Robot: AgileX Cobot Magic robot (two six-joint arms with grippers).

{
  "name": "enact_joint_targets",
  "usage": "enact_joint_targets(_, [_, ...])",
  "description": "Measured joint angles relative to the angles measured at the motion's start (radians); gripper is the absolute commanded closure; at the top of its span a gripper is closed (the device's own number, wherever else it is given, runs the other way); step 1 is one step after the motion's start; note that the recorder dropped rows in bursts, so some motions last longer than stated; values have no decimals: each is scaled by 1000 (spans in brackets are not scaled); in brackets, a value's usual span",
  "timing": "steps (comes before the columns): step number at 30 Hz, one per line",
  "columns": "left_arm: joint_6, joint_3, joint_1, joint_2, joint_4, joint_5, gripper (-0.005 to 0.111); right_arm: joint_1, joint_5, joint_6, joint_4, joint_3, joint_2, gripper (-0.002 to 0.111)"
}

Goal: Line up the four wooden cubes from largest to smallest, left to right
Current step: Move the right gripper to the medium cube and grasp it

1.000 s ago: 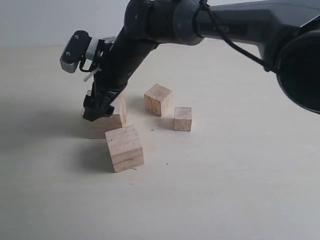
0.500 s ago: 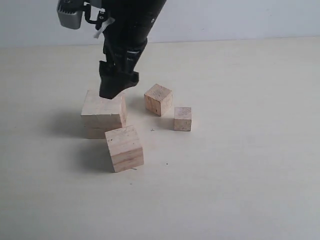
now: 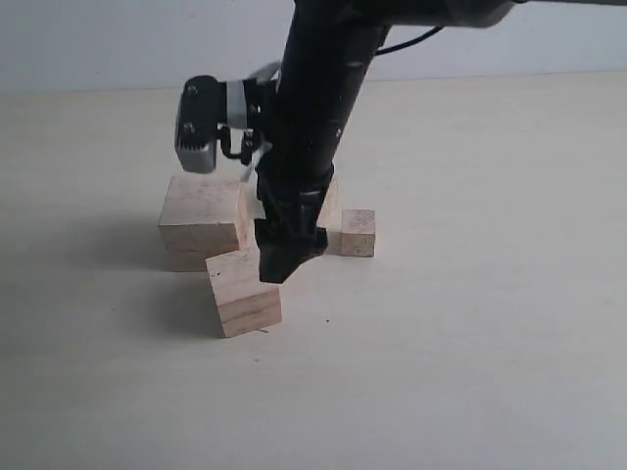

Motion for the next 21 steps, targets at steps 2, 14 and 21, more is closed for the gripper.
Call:
enact_joint_targets(2, [0, 0, 0, 0, 0, 0, 107, 0, -71, -30, 0, 52, 0, 15])
enact_joint_targets(14, [0, 0, 0, 0, 0, 0, 107, 0, -218, -124, 120, 126, 15, 15])
enact_joint_targets(21, [0, 0, 0, 0, 0, 0, 107, 0, -222, -128, 134, 126, 47, 15])
